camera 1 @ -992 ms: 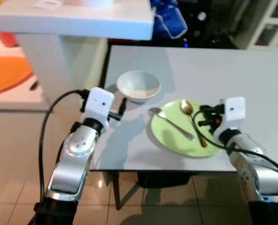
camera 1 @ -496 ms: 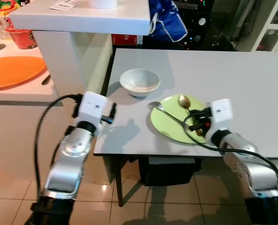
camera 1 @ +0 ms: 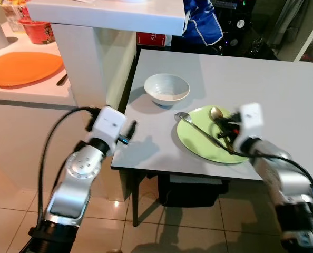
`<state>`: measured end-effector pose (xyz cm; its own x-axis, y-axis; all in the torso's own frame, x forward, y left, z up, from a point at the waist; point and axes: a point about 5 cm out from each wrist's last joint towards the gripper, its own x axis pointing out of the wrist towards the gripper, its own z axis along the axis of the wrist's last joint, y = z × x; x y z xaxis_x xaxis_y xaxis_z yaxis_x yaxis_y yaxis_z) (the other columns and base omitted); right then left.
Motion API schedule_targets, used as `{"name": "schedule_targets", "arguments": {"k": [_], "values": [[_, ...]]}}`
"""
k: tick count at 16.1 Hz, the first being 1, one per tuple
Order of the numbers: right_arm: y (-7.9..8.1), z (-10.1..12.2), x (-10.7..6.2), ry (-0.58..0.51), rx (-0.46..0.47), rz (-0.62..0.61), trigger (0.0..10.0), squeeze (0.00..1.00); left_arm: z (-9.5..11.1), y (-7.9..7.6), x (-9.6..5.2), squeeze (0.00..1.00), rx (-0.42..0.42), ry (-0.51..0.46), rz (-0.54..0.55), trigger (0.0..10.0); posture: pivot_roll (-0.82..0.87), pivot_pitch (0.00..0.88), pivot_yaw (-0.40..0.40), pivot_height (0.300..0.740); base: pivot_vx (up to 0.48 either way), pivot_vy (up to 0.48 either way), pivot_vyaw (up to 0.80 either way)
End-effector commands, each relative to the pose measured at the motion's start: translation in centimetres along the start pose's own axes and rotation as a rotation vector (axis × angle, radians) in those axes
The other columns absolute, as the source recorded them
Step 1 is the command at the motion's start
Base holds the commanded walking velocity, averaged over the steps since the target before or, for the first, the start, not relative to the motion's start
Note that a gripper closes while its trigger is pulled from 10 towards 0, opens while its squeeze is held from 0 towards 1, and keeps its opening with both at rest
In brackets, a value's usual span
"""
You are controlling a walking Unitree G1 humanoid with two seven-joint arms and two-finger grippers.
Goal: Setting the table
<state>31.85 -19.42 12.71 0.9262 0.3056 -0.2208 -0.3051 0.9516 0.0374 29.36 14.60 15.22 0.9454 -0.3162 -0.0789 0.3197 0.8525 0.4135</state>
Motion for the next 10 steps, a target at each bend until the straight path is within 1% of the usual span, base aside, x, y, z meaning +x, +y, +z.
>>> {"name": "schedule_targets", "arguments": {"k": [1,2,3,4,5,6,7,8,9,10], "values": [[-0.7,-0.1,-0.3,-0.009,0.028,-0.009,10.0,0.69,0.6,-0.2,-0.3,0.0,-0.005,-0.025,-0.024,10.0,0.02,0.0,-0.012,0.74,0.0,0.0,0.0],[-1.5,-0.3,0.6,-0.011,0.055,-0.015,10.0,1.0,0.3,0.1,-1.2,0.0,-0.035,-0.014,-0.01,10.0,0.04,0.0,-0.034,0.74,0.0,0.0,0.0],[-1.7,-0.3,0.8,-0.016,0.065,-0.013,10.0,1.0,0.2,0.1,-1.4,0.0,-0.031,-0.018,-0.016,10.0,0.04,0.0,-0.041,0.74,0.0,0.0,0.0],[-1.7,-0.1,1.3,-0.029,0.076,0.018,10.0,1.0,0.2,0.3,-2.0,0.0,-0.024,-0.035,-0.033,10.0,0.07,0.0,-0.058,0.74,0.0,0.0,0.0],[-1.7,0.0,1.9,-0.043,0.068,0.076,10.0,1.0,-0.3,0.6,-3.4,0.0,-0.028,-0.031,-0.049,10.0,0.1,0.0,-0.054,0.74,0.0,0.0,0.0],[-1.9,0.4,2.3,-0.043,0.061,0.096,10.0,1.0,-0.2,0.4,-4.0,0.0,-0.025,-0.033,-0.079,10.0,0.11,0.0,-0.057,0.74,0.0,0.0,0.0],[-2.1,0.7,2.6,-0.041,0.057,0.104,10.0,1.0,-0.1,0.4,-4.3,0.0,-0.019,-0.038,-0.092,10.0,0.13,0.0,-0.057,0.74,0.0,0.0,0.0],[-2.6,1.4,3.3,-0.028,0.038,0.117,10.0,1.0,0.3,0.5,-4.5,0.0,-0.002,-0.037,-0.101,10.0,0.14,0.0,-0.049,0.74,0.0,0.0,0.0],[-2.6,1.5,3.5,-0.024,0.034,0.121,10.0,1.0,0.3,0.7,-4.6,0.0,0.011,-0.034,-0.098,10.0,0.14,0.0,-0.049,0.74,0.0,0.0,0.0],[-2.7,1.7,4.0,0.017,-0.012,0.151,10.0,1.0,1.1,1.2,-4.6,0.0,0.014,-0.041,-0.098,10.0,0.16,0.0,-0.035,0.74,0.0,0.0,0.0]]}}
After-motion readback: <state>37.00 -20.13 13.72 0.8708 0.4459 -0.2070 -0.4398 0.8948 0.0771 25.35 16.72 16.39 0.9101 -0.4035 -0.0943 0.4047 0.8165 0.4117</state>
